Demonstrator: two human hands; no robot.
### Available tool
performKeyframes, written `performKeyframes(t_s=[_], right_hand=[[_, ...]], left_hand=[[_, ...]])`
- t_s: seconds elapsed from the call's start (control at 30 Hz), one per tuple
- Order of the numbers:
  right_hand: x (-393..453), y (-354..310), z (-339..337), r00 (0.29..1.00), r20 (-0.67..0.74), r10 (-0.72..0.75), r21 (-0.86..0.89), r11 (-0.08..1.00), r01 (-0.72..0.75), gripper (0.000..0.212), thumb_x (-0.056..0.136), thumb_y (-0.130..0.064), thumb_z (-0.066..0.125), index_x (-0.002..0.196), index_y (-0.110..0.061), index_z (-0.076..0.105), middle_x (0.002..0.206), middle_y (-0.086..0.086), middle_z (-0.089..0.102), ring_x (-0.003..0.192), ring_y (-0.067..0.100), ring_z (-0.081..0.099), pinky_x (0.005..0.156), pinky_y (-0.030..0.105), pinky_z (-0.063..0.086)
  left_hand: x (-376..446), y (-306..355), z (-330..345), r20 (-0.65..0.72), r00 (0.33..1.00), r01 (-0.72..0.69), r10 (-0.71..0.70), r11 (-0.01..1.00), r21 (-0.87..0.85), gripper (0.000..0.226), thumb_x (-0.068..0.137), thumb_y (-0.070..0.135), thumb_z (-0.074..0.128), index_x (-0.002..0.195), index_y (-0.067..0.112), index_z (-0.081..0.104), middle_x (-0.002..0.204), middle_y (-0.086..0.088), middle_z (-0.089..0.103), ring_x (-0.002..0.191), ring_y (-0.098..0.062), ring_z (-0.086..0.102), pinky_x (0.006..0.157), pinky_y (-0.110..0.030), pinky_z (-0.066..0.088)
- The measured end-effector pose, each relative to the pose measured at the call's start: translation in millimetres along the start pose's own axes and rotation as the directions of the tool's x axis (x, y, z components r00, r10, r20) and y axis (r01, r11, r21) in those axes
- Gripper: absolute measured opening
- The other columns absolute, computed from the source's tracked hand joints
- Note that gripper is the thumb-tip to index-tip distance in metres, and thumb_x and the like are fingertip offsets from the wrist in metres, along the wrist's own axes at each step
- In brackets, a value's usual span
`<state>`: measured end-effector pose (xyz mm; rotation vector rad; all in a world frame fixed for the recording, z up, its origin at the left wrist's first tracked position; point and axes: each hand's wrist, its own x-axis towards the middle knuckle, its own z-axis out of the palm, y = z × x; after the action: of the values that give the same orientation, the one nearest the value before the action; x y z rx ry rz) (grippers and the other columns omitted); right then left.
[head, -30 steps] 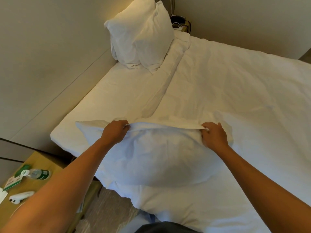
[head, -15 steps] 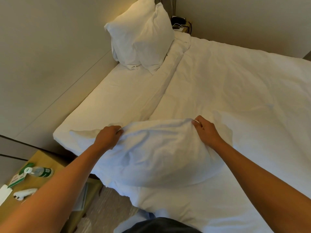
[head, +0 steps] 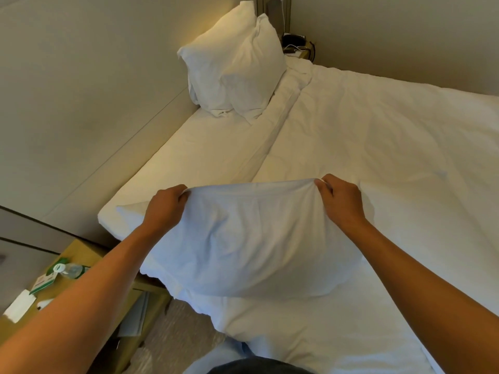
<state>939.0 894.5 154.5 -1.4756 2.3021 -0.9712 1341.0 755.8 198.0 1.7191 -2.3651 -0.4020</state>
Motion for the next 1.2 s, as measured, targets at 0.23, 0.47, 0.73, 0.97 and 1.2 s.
performKeyframes(t_s=[0.23,0.47,0.73,0.97,1.2], right_hand=[[15,-30,-7,0.998,-0.055,-0.012,0.072,0.997,0.016,0.044,0.108,-0.043,0.048,0.069,-0.021,0.045,0.056,-0.008,0.047,0.051,0.009,0.041,0.050,0.029,0.034],[58,-104,-31,0.977,-0.197,-0.082,0.120,0.987,0.107,0.044,0.108,-0.039,0.049,0.071,-0.015,0.049,0.061,0.000,0.053,0.055,0.015,0.046,0.055,0.034,0.038],[93,-193,-23,0.947,-0.304,-0.105,0.115,0.983,0.145,0.042,0.109,-0.041,0.047,0.078,-0.013,0.056,0.067,0.005,0.061,0.065,0.026,0.063,0.063,0.036,0.051],[81,-204,91,0.985,-0.169,0.034,0.015,0.999,-0.032,0.044,0.108,-0.035,0.049,0.066,-0.022,0.043,0.059,-0.005,0.048,0.055,0.012,0.047,0.052,0.032,0.036],[90,-202,170,0.986,-0.125,0.110,-0.140,0.982,-0.127,0.041,0.108,-0.043,0.042,0.075,-0.021,0.052,0.066,-0.002,0.061,0.062,0.019,0.061,0.060,0.035,0.048]], left_hand=[[-6,3,-27,-0.080,0.995,0.059,-0.063,0.997,-0.053,0.024,0.102,0.016,0.046,0.090,0.008,0.065,0.078,-0.010,0.069,0.074,-0.034,0.062,0.065,-0.047,0.052],[27,-1,-98,-0.251,0.968,-0.025,-0.001,0.995,-0.101,0.024,0.102,0.017,0.046,0.090,0.015,0.067,0.075,-0.001,0.065,0.072,-0.029,0.063,0.064,-0.039,0.055],[89,-49,-178,-0.331,0.942,-0.117,0.057,0.980,-0.164,0.024,0.101,0.019,0.045,0.092,0.017,0.067,0.083,-0.004,0.067,0.078,-0.031,0.063,0.066,-0.043,0.057],[122,-154,-114,-0.124,0.992,-0.044,0.021,0.982,-0.182,0.022,0.101,0.019,0.049,0.093,0.023,0.069,0.095,-0.008,0.071,0.095,-0.034,0.064,0.064,-0.031,0.036],[153,-215,-59,0.026,0.999,-0.026,0.037,0.938,-0.345,0.028,0.104,0.018,0.047,0.084,0.014,0.066,0.075,-0.007,0.067,0.073,-0.030,0.064,0.064,-0.039,0.051]])
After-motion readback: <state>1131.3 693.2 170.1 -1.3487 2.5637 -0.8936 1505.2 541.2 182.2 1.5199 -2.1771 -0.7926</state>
